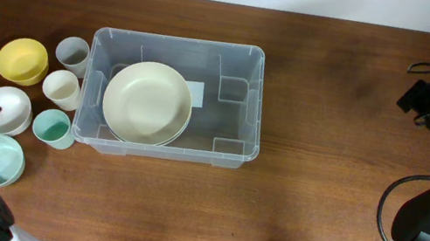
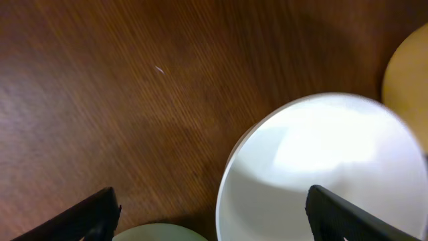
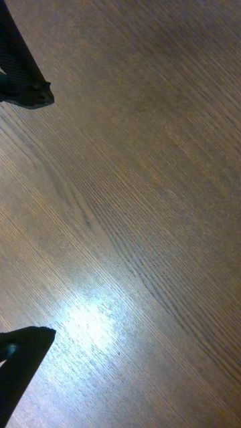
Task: Pack container
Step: 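Grasp the white bowl's rim with the left gripper and lift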
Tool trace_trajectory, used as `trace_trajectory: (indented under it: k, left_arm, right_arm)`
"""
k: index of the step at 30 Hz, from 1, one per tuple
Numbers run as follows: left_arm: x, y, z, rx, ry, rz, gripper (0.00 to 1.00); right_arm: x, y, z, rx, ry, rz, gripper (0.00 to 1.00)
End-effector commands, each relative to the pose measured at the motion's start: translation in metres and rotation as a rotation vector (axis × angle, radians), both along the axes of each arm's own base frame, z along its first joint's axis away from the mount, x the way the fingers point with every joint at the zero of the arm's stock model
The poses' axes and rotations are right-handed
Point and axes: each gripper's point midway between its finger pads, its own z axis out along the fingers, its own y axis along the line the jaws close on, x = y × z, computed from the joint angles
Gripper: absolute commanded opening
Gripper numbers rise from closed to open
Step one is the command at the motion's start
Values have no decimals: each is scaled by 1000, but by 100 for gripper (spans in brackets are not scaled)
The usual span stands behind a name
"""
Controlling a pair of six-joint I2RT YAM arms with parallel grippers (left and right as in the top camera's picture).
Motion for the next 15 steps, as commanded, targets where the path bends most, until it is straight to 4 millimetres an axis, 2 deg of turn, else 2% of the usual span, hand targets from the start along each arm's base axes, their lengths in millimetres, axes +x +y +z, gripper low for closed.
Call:
trace_trajectory:
  k: [1, 4, 11, 13, 15]
  left_arm:
    - [3, -1, -18, -36, 23, -50, 96]
    - [1, -3, -31, -56, 47, -57, 96]
    - [6, 2, -29, -32, 32, -70, 96]
    - [8, 3, -29, -25, 26, -70, 90]
    - [9, 4, -28, -21, 22, -70, 77]
  right_arm:
    - [-1, 0, 4, -3, -10, -8, 99]
    - [-1, 0, 4, -3, -10, -8, 99]
    - [-1, 0, 4, -3, -10, -8, 99]
    - [-1, 0, 4, -3, -10, -8, 99]
    - [-1, 0, 4, -3, -10, -8, 99]
